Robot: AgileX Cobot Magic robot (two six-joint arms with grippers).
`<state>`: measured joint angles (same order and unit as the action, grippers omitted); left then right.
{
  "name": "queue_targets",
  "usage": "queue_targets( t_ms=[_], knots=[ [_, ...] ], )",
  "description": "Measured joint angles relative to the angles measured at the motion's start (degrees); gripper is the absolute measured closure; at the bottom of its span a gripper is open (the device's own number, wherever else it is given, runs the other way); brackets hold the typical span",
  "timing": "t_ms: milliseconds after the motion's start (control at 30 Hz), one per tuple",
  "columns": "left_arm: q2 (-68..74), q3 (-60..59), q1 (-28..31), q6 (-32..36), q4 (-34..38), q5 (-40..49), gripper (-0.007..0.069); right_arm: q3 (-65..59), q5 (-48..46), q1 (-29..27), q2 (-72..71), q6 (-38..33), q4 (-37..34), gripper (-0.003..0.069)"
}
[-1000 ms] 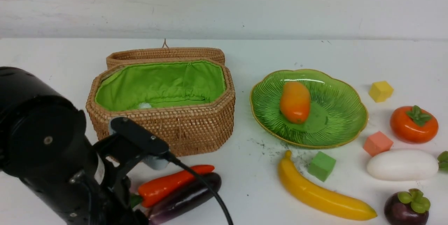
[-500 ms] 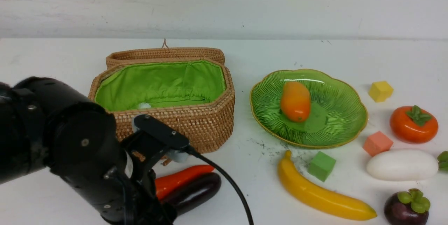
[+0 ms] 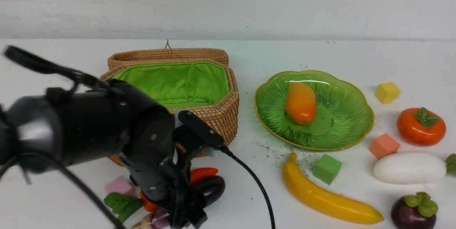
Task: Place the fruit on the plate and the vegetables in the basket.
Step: Use the left arm to grab an eggplant and put it into the left basket
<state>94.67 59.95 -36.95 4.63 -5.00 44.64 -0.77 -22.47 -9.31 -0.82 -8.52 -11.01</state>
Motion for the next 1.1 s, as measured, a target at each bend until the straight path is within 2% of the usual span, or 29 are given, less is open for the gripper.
queue_targets(
  t_ms=[300, 467, 633, 700, 733, 800, 1100],
  knots=[
    [5.3, 0.6, 0.0, 1.1, 0.2, -2.9, 0.0048, 0.0, 0.0, 0.0, 0.0, 0.0, 0.0, 0.0414],
    [6.0, 0.6, 0.0, 1.3, 2.5, -3.5, 0.0062, 0.0, 0.0, 0.0, 0.0, 0.0, 0.0, 0.0414],
    [6.1, 0.6, 0.0, 3.0, 5.8, -3.4, 0.0127, 0.0, 0.0, 0.0, 0.0, 0.0, 0.0, 0.0414],
    [6.1, 0.6, 0.0, 5.1, 7.5, -3.2, 0.0204, 0.0, 0.0, 0.0, 0.0, 0.0, 0.0, 0.0414],
    [6.1, 0.6, 0.0, 5.1, 7.6, -3.1, 0.0204, 0.0, 0.0, 0.0, 0.0, 0.0, 0.0, 0.0414],
    [6.1, 0.6, 0.0, 6.8, 10.0, -2.8, 0.0329, 0.0, 0.0, 0.0, 0.0, 0.0, 0.0, 0.0414],
    [6.1, 1.1, 0.1, 10.7, 15.9, 0.6, 0.0336, 0.0, 0.0, 0.0, 0.0, 0.0, 0.0, 0.0414]
  ],
)
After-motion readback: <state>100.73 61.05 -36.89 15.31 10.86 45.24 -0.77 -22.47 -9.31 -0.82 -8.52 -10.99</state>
